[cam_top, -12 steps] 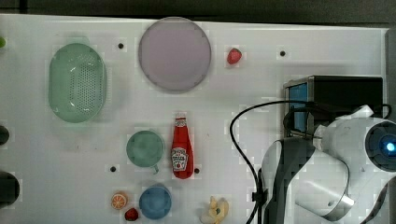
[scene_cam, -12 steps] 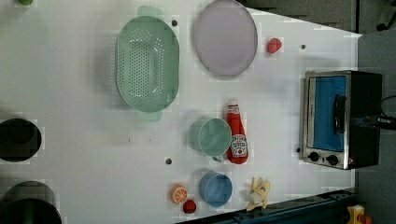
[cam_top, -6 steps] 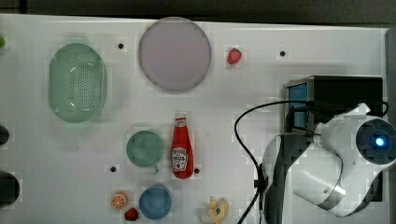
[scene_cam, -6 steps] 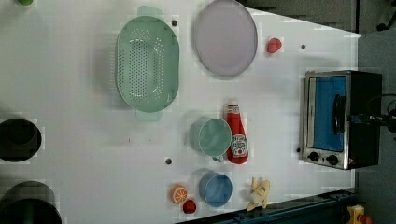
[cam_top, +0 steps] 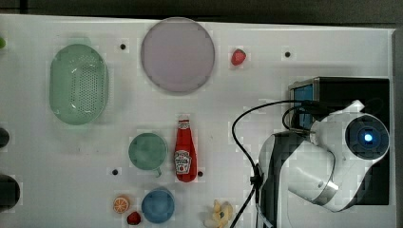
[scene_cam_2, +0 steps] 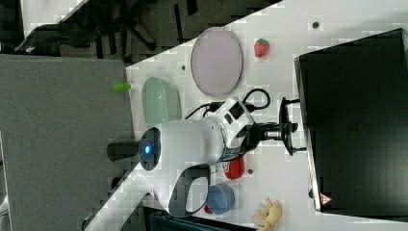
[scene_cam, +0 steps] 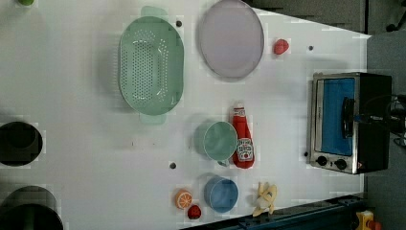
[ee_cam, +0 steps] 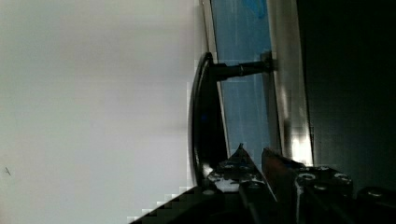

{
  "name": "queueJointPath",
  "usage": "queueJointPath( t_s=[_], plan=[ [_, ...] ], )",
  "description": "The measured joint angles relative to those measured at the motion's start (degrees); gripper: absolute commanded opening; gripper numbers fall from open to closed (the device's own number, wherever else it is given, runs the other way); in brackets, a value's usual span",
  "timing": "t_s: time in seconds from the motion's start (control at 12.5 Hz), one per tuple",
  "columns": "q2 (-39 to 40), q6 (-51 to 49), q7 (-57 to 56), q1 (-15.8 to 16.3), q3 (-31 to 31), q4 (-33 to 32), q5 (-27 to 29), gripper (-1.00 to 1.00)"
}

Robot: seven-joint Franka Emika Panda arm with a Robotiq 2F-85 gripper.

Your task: Flap open oven.

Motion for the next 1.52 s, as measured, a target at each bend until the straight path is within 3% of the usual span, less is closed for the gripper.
queueJointPath(
  t_s=[0.32,0.56,1.12,1.52],
  plan=[
    [0.0,1.0,-0.1,0.1,1.2,-1.8,-1.0,-0.65],
    [-0.4,1.3,0.7,0.6,3.4,-3.0,-6.5,-0.65],
    [1.7,1.4,22.9,4.6,9.5,-5.7,-30.1,-0.65],
    [10.3,1.1,42.0,8.8,13.6,-5.7,-43.8,-0.65]
  ],
)
